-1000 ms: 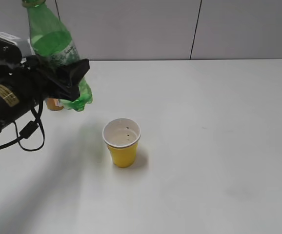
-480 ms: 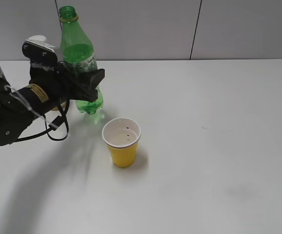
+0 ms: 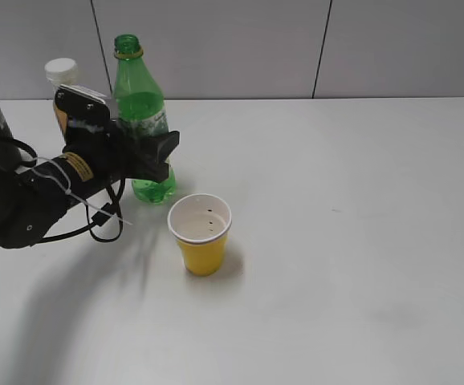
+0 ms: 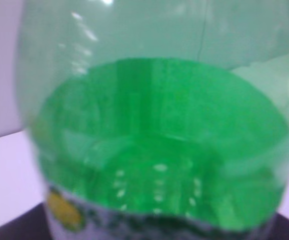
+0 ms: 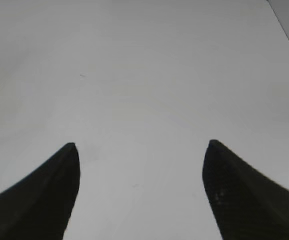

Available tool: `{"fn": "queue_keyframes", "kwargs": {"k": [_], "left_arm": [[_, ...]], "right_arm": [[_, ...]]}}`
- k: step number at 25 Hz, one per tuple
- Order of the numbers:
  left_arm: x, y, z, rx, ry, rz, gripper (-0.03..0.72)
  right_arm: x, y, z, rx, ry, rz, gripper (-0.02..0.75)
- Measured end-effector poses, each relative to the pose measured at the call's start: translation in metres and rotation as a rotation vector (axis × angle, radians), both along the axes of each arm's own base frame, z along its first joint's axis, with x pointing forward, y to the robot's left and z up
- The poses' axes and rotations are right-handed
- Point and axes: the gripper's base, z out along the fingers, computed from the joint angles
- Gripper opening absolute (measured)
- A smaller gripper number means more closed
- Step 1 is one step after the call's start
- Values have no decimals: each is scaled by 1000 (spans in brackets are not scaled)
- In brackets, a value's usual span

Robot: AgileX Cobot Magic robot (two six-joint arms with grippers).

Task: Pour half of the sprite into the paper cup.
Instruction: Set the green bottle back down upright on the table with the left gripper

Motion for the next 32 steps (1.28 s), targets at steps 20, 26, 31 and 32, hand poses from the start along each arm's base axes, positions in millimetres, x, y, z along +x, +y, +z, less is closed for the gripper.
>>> {"fn": "queue_keyframes", "kwargs": {"k": [20,26,31,32], "left_arm": [[0,-2,16,-26,-58,-6,685],[-20,5,21,-17,-32,-5,693],[-40,13,24,-13,-12,-3,693],[-43,14,25,-11,-9,-3,691]], "right_arm": [[0,0,0,0,0,0,573],[0,0,0,0,0,0,573],[0,0,0,0,0,0,573],[0,0,0,0,0,0,573]]}}
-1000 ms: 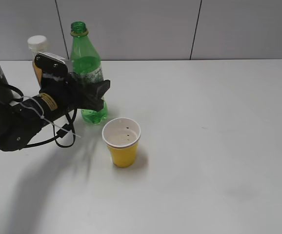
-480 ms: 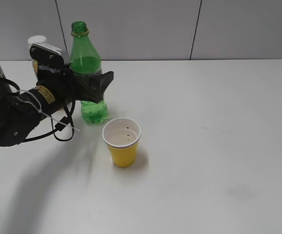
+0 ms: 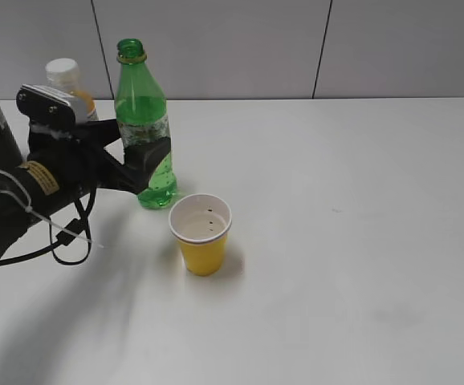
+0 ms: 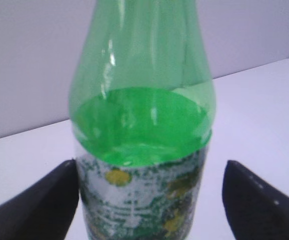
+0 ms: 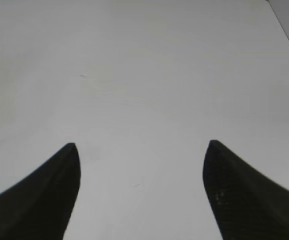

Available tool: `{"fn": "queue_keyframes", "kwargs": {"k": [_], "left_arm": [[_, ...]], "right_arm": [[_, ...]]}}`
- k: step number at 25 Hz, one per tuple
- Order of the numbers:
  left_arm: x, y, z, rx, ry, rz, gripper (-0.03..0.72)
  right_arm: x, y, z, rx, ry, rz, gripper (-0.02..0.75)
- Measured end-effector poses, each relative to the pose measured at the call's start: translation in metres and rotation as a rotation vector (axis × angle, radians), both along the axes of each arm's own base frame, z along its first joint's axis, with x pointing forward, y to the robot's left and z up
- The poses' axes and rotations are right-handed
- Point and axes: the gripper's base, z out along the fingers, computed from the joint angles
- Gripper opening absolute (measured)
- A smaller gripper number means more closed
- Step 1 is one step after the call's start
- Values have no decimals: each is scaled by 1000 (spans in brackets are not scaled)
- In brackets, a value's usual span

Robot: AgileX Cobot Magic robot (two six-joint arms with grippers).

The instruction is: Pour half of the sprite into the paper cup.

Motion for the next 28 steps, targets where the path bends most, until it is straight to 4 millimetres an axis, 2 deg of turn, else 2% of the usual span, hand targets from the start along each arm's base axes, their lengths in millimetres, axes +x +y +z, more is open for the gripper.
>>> {"fn": "queue_keyframes", "kwargs": {"k": [12,24,28], "left_arm": [[-33,20,20,55,0,60,669],[-59,43,65,173,246,173,644],[-53,53,81,208,391,196,630]], "right_arm": [[0,0,0,0,0,0,573],[0,0,0,0,0,0,573],[0,0,0,0,0,0,573]]}}
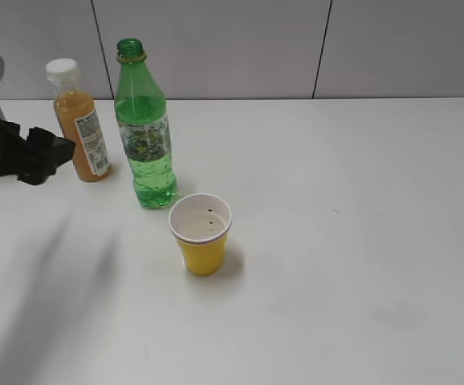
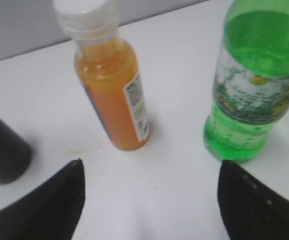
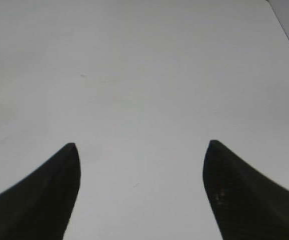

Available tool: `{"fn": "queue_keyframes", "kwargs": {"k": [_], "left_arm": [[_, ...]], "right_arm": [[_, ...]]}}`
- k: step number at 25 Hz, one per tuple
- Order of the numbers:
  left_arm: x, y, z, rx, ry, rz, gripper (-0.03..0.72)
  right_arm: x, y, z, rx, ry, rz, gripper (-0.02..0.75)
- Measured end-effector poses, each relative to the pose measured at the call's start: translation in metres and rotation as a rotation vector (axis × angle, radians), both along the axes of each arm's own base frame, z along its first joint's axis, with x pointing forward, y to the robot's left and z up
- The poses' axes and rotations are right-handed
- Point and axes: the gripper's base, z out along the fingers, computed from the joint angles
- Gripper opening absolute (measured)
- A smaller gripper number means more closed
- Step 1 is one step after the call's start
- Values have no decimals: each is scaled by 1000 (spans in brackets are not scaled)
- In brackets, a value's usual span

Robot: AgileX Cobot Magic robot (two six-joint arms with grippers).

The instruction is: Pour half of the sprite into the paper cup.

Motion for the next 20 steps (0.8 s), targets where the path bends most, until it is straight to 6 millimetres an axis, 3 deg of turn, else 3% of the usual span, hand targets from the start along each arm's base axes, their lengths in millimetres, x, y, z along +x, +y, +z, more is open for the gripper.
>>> {"fn": "queue_keyframes", "kwargs": {"k": [6,11,16,20], "left_arm": [[19,16,33,23,235,47,617],[22,28,62,14,374,86,607],[14,37,71,45,540,103,598],[-8,40,68,77,657,100,593]], "right_arm": [[0,0,0,0,0,0,573],[0,0,0,0,0,0,573],[0,0,0,0,0,0,573],[0,0,0,0,0,0,573]]}}
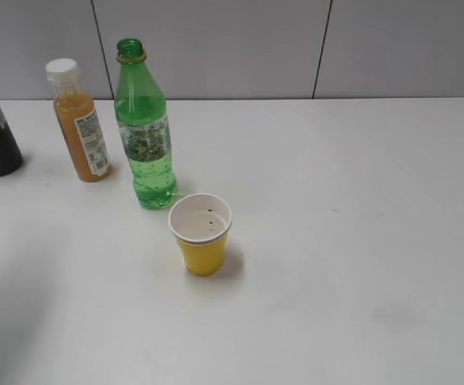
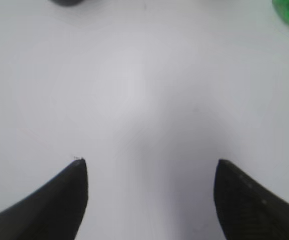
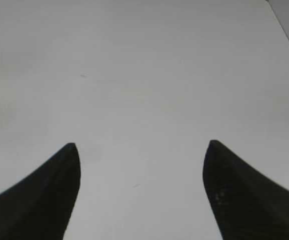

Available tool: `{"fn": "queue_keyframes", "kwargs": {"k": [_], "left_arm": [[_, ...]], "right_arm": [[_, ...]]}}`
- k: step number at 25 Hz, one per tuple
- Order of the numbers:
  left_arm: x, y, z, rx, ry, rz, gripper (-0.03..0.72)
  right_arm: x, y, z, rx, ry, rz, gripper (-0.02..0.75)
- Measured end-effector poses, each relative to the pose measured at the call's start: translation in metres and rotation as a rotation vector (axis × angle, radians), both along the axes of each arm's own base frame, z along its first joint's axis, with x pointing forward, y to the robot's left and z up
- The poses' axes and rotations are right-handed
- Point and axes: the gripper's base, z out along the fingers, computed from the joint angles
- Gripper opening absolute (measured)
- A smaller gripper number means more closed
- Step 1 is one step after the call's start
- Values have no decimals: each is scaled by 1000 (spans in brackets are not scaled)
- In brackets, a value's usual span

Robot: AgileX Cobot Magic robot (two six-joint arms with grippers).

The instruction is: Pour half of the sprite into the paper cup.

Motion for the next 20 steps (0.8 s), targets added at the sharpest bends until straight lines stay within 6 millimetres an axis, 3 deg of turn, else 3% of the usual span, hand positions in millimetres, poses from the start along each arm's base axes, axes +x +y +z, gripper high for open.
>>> {"fn": "queue_keyframes", "kwargs": {"k": [9,20], "left_arm": [[-78,10,-16,-7,-18,24,592],[-155,15,-6,-98,-308,35,620]], "right_arm": [[0,0,0,0,0,0,573],[0,0,0,0,0,0,573]]}}
